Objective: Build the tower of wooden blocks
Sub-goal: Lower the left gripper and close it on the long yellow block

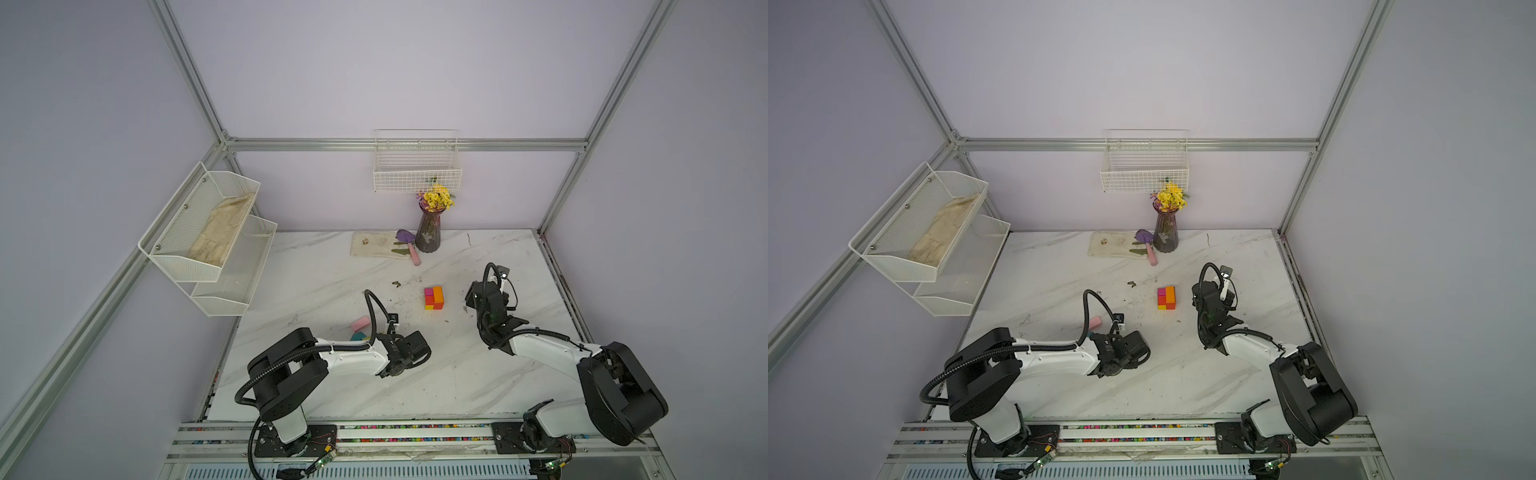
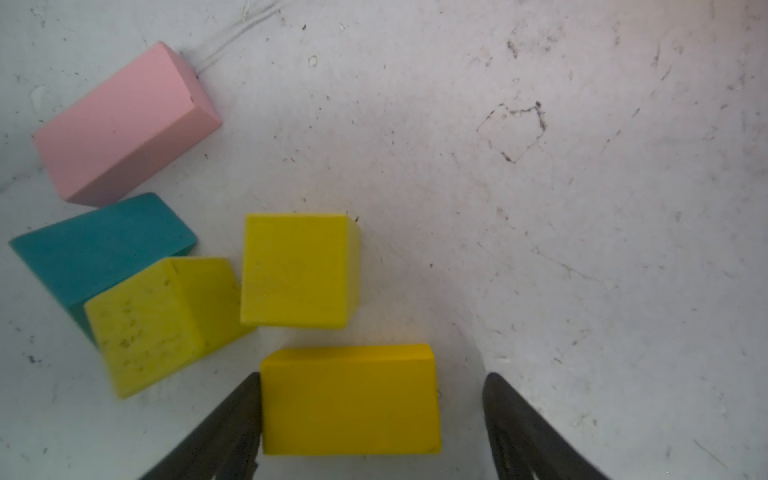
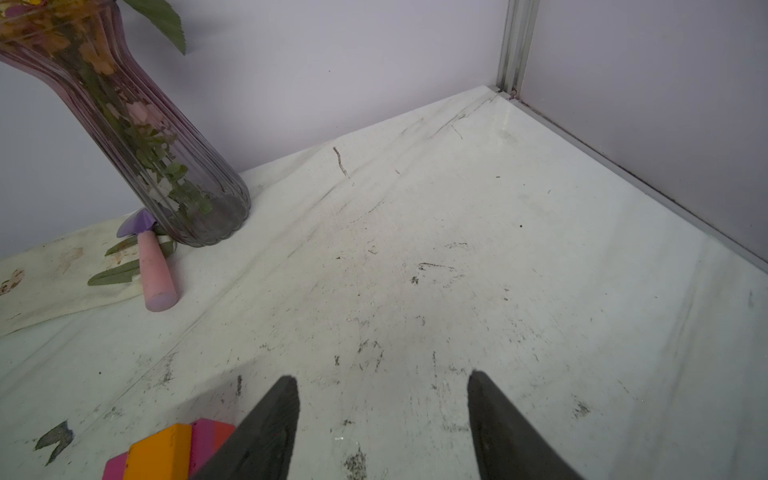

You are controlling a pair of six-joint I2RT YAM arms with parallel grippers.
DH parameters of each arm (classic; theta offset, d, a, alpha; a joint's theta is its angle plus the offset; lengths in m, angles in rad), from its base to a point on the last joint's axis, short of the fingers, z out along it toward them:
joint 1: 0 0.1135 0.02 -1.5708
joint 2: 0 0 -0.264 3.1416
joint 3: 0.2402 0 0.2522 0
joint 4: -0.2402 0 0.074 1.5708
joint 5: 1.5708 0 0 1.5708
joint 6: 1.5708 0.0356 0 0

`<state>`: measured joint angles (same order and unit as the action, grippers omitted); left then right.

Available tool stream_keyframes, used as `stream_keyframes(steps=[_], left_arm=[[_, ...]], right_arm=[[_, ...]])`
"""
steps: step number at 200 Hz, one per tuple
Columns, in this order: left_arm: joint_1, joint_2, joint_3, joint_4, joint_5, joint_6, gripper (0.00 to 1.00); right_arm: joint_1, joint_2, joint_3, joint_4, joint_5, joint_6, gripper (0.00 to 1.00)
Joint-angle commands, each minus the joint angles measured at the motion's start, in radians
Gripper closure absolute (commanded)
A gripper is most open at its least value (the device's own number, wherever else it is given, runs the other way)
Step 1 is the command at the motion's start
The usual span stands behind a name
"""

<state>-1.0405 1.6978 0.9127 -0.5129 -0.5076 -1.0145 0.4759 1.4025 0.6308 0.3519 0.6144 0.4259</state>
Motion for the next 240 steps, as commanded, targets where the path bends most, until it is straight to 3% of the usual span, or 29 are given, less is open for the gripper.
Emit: stream_keyframes(steps=[1, 104, 240], left_arm=[[0.011, 0.017, 0.06, 0.008, 0.02, -0.028, 0.2], [0.044, 0.015, 0.006, 0.078, 0.071, -0.029, 0.23], [0.045, 0.001, 0.03, 0.073, 0.095, 0.045, 0.46]], right_arm=[[-0.005, 0.001, 0.02, 0.007, 0.022, 0.008, 0.33], [-0.005, 0.009, 0.026, 0.001, 0.021, 0.01, 0.33], [-0.005, 0.001, 0.022, -0.004, 0.025, 0.014, 0.33]])
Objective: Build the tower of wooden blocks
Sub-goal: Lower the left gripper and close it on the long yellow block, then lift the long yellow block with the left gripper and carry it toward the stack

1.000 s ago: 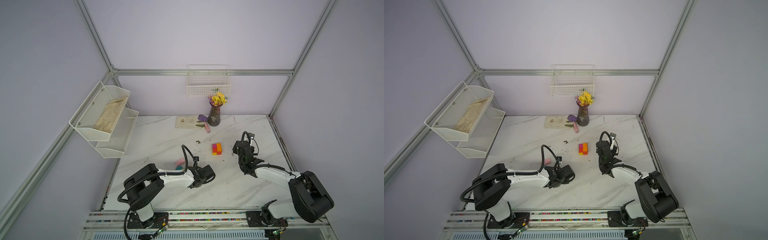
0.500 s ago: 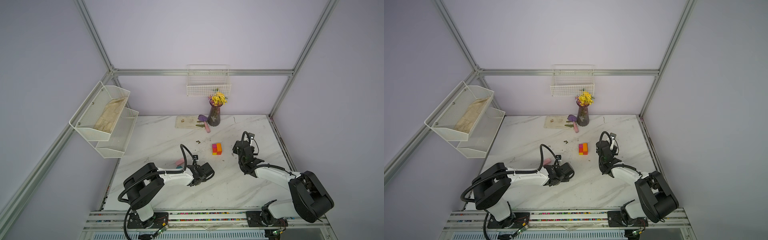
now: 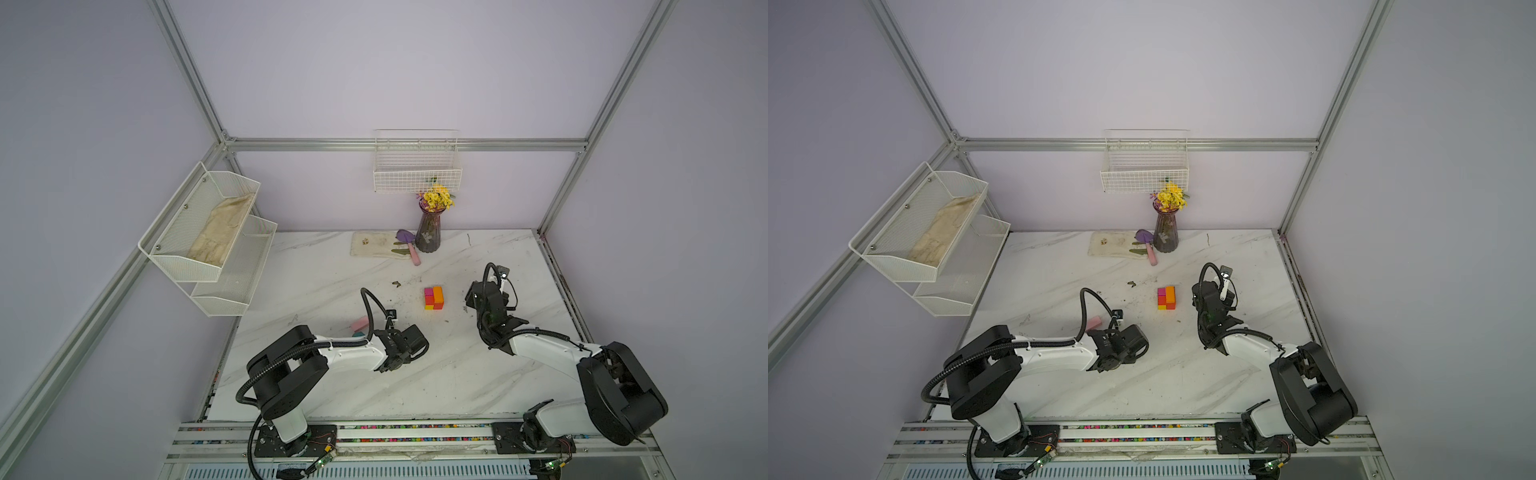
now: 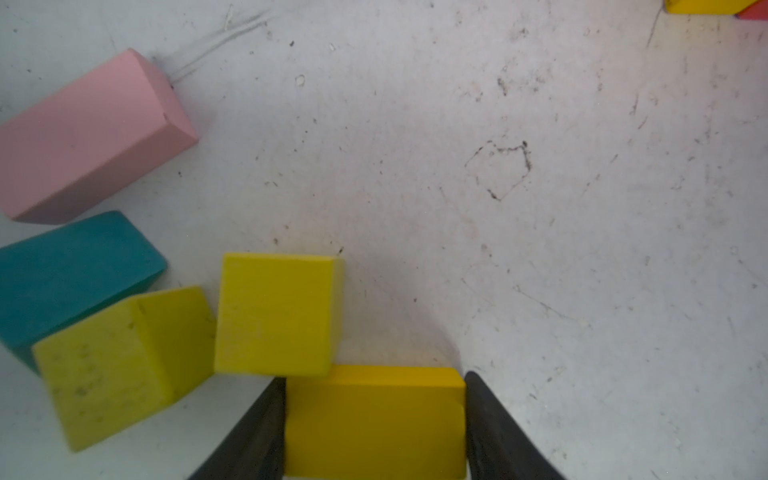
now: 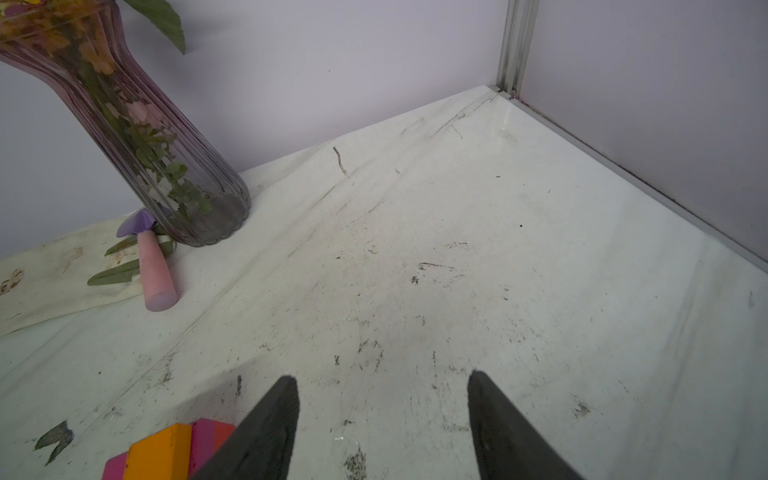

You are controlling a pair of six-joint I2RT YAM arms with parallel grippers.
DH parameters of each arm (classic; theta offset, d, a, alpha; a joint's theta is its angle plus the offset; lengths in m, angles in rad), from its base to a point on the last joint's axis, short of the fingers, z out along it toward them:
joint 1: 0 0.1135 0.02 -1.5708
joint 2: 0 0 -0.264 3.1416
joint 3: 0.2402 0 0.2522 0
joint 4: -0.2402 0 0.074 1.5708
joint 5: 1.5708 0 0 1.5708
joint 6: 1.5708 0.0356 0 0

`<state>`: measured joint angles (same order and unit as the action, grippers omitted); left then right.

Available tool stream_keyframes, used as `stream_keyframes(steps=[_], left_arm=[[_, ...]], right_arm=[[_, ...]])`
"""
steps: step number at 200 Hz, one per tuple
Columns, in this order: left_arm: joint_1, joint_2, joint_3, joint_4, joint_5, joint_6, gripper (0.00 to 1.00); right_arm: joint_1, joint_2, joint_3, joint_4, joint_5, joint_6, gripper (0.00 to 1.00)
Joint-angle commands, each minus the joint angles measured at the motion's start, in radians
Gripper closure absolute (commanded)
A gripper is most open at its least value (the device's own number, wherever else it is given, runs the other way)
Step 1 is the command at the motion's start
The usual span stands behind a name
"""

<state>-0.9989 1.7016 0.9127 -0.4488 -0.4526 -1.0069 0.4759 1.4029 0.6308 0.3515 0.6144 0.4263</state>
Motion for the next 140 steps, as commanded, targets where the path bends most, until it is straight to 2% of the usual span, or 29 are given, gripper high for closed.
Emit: stream_keyframes(steps=[1, 69, 140], left_arm=[[0.003, -0.003, 0.03, 0.009, 0.041, 0.038, 0.46], [0.006, -0.036, 0.075, -0.034, 0.049, 0.119, 0.53], [0.031, -0.094, 0.277, -0.1, 0.047, 0.431, 0.59]], right_arm=[[-0.005, 0.001, 0.021, -0.003, 0.025, 0.014, 0.33], [-0.005, -0.01, 0.015, 0.001, 0.028, 0.017, 0.33], [-0.005, 0.001, 0.02, 0.012, 0.039, 0.015, 0.31]])
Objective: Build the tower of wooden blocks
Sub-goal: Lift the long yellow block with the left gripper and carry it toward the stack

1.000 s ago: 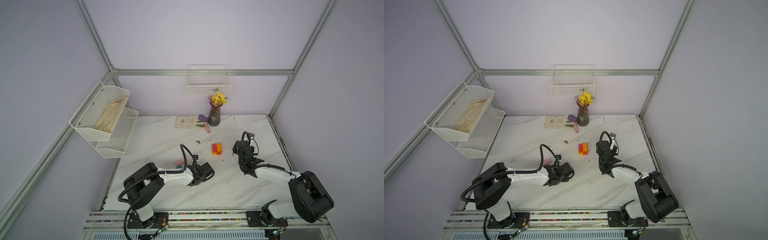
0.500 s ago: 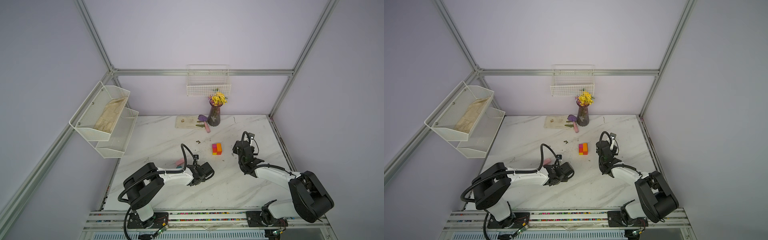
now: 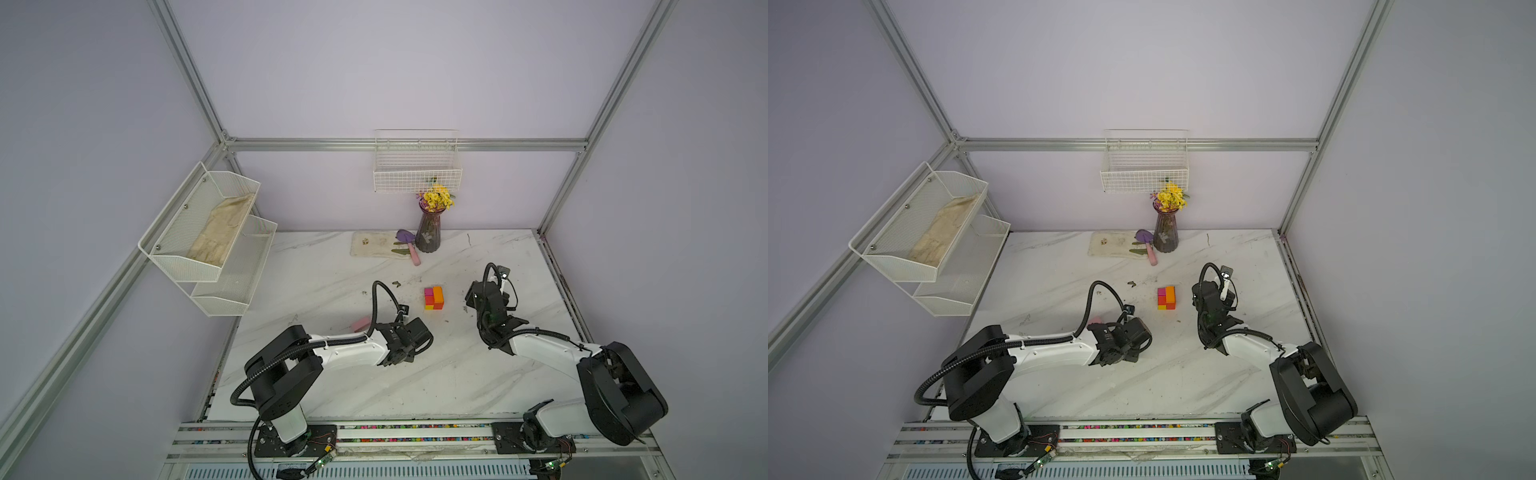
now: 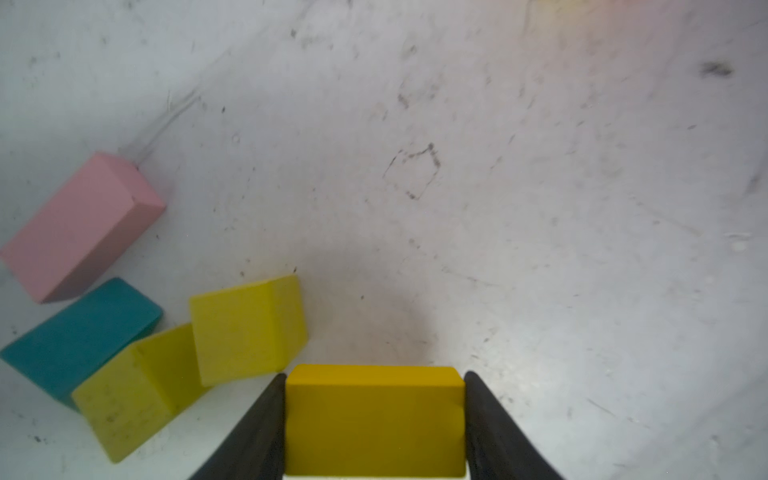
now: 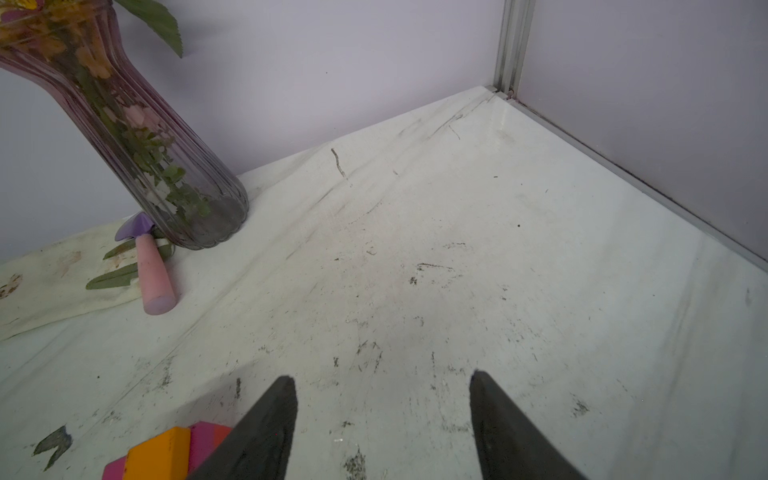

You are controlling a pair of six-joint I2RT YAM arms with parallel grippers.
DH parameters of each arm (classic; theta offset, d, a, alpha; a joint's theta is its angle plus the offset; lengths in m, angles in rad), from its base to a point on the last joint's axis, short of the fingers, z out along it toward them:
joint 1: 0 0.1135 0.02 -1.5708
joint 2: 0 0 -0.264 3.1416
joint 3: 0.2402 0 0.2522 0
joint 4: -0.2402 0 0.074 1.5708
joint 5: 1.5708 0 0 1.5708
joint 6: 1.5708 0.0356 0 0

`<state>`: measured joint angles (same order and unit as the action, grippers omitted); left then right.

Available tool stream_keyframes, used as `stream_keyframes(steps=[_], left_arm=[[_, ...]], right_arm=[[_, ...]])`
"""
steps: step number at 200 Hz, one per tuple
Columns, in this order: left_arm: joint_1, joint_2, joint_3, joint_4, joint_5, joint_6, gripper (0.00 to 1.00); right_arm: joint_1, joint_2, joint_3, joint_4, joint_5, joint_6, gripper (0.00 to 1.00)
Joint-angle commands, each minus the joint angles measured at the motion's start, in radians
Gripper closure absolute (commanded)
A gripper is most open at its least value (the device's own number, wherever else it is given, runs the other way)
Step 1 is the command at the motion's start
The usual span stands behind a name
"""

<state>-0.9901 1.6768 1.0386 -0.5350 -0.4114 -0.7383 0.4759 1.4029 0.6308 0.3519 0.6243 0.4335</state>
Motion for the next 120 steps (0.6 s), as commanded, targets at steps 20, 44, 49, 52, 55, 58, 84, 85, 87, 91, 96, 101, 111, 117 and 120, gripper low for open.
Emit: stream_keyframes(steps=[20, 44, 49, 52, 55, 58, 84, 85, 87, 91, 96, 101, 111, 117, 120], left_arm=[[0.047, -0.082, 0.203, -0.01, 0.049, 0.272, 0.62], [0.08, -0.11, 0.238, 0.022, 0.133, 0.407, 0.62], [0.087, -0.115, 0.245, 0.028, 0.156, 0.436, 0.62], [0.09, -0.117, 0.25, 0.032, 0.169, 0.454, 0.62], [0.095, -0.119, 0.255, 0.033, 0.178, 0.468, 0.62], [0.099, -0.121, 0.258, 0.037, 0.193, 0.479, 0.62], [0.13, -0.126, 0.3, 0.049, 0.324, 0.626, 0.62], [0.131, -0.126, 0.3, 0.05, 0.329, 0.631, 0.63], [0.135, -0.126, 0.304, 0.052, 0.338, 0.642, 0.63], [0.142, -0.126, 0.307, 0.057, 0.357, 0.66, 0.63], [0.148, -0.125, 0.312, 0.06, 0.378, 0.682, 0.63], [0.154, -0.124, 0.317, 0.064, 0.393, 0.706, 0.63], [0.169, -0.118, 0.329, 0.065, 0.425, 0.749, 0.63], [0.176, -0.115, 0.335, 0.065, 0.443, 0.774, 0.63], [0.179, -0.113, 0.337, 0.064, 0.452, 0.788, 0.63]], right_arm=[[-0.006, 0.018, 0.032, 0.013, 0.024, 0.001, 0.31], [-0.013, 0.043, 0.05, 0.015, -0.002, -0.01, 0.3], [-0.017, 0.048, 0.055, 0.015, -0.008, -0.011, 0.3], [-0.018, 0.05, 0.056, 0.015, -0.011, -0.011, 0.3], [-0.02, 0.051, 0.056, 0.016, -0.016, -0.011, 0.3], [-0.022, 0.053, 0.058, 0.016, -0.021, -0.013, 0.3], [-0.063, 0.057, 0.062, 0.025, -0.083, -0.012, 0.28], [-0.065, 0.057, 0.062, 0.025, -0.087, -0.012, 0.28], [-0.069, 0.058, 0.063, 0.025, -0.092, -0.011, 0.28], [-0.077, 0.061, 0.063, 0.026, -0.103, -0.01, 0.28], [-0.087, 0.065, 0.065, 0.027, -0.116, -0.009, 0.28], [-0.096, 0.069, 0.067, 0.027, -0.127, -0.007, 0.28], [-0.111, 0.079, 0.073, 0.031, -0.148, -0.007, 0.28], [-0.116, 0.085, 0.076, 0.034, -0.157, -0.009, 0.28], [-0.118, 0.086, 0.078, 0.036, -0.159, -0.008, 0.28]])
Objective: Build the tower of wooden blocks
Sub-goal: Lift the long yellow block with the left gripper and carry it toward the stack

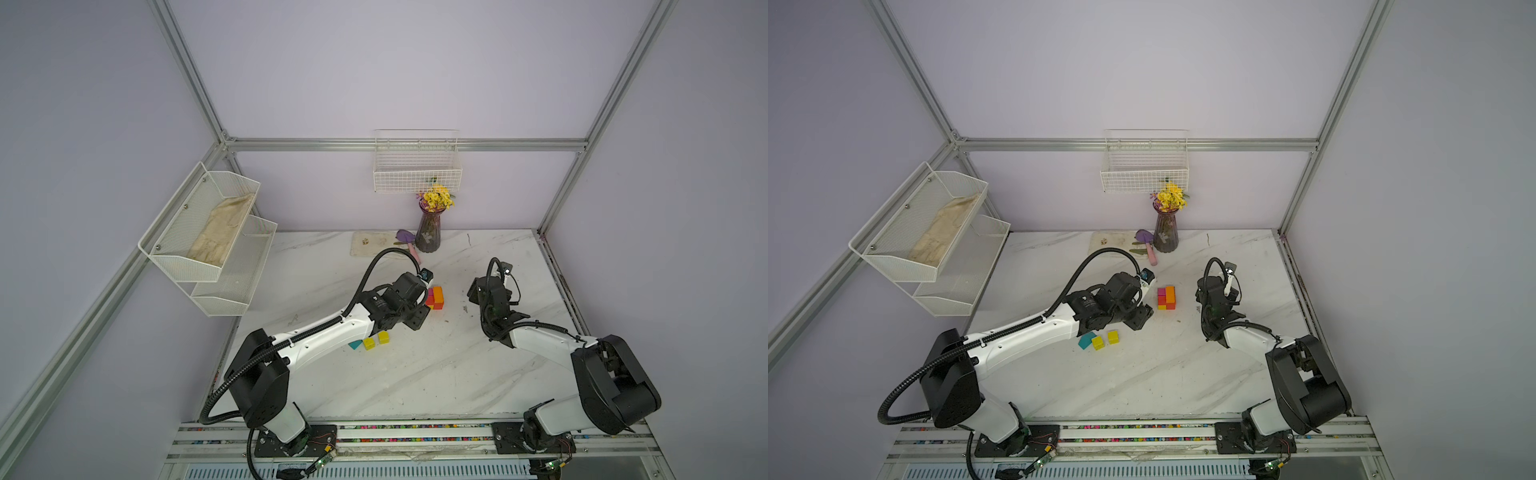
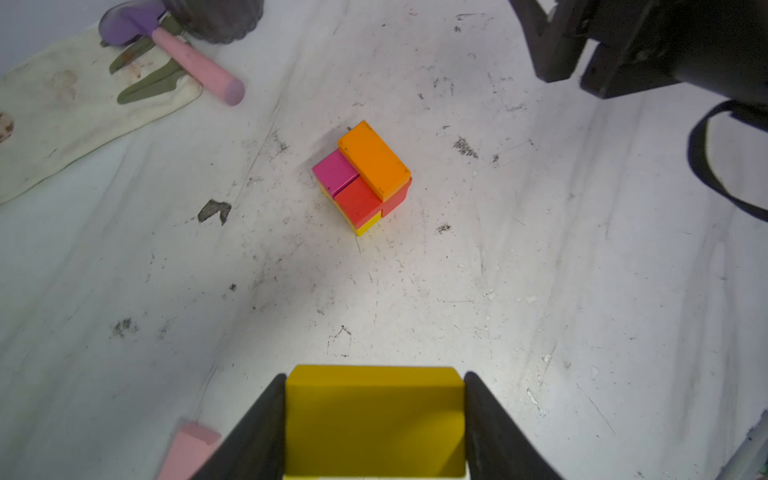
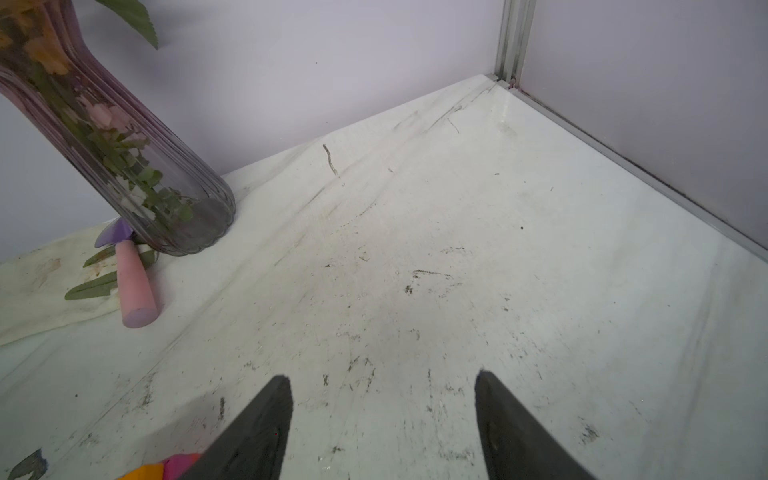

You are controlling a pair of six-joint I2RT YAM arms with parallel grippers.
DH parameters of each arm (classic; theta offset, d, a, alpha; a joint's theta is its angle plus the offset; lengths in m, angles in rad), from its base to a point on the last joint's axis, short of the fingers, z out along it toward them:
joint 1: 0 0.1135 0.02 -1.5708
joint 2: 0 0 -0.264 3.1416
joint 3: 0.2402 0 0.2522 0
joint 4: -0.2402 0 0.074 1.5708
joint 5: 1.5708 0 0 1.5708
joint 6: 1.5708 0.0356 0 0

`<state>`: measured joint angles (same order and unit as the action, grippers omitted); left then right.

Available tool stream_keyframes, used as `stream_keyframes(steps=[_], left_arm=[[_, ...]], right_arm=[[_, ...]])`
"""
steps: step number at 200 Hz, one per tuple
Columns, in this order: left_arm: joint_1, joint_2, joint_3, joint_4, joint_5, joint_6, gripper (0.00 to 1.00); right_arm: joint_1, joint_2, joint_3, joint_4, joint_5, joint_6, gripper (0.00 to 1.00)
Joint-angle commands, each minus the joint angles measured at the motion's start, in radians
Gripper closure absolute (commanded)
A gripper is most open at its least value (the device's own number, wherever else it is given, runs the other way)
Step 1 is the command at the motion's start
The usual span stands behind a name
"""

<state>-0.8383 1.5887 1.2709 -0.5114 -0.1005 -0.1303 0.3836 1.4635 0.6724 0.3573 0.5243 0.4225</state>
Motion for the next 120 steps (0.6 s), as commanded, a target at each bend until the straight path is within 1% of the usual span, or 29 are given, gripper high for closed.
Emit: stream_keyframes(steps=[1, 23, 45, 73, 86, 120], left_arm=[[0.029, -0.023, 0.105, 0.04, 0.143, 0.186, 0.63], [0.045, -0.003, 0.116, 0.039, 0.174, 0.291, 0.64], [0.064, 0.033, 0.136, 0.037, 0.215, 0.37, 0.66], [0.089, 0.104, 0.194, 0.007, 0.301, 0.443, 0.67], [0.093, 0.142, 0.226, -0.01, 0.301, 0.469, 0.69], [0.128, 0.267, 0.367, -0.097, 0.336, 0.51, 0.69]], right_arm=[[-0.028, 0.027, 0.036, 0.031, -0.06, 0.003, 0.28], [-0.04, 0.038, 0.039, 0.051, -0.073, 0.001, 0.28], [-0.048, 0.043, 0.038, 0.069, -0.079, 0.001, 0.29], [-0.046, 0.03, 0.024, 0.082, -0.083, 0.002, 0.3], [-0.048, 0.022, 0.015, 0.09, -0.083, 0.002, 0.3], [-0.048, 0.023, 0.011, 0.094, -0.09, 0.003, 0.3]])
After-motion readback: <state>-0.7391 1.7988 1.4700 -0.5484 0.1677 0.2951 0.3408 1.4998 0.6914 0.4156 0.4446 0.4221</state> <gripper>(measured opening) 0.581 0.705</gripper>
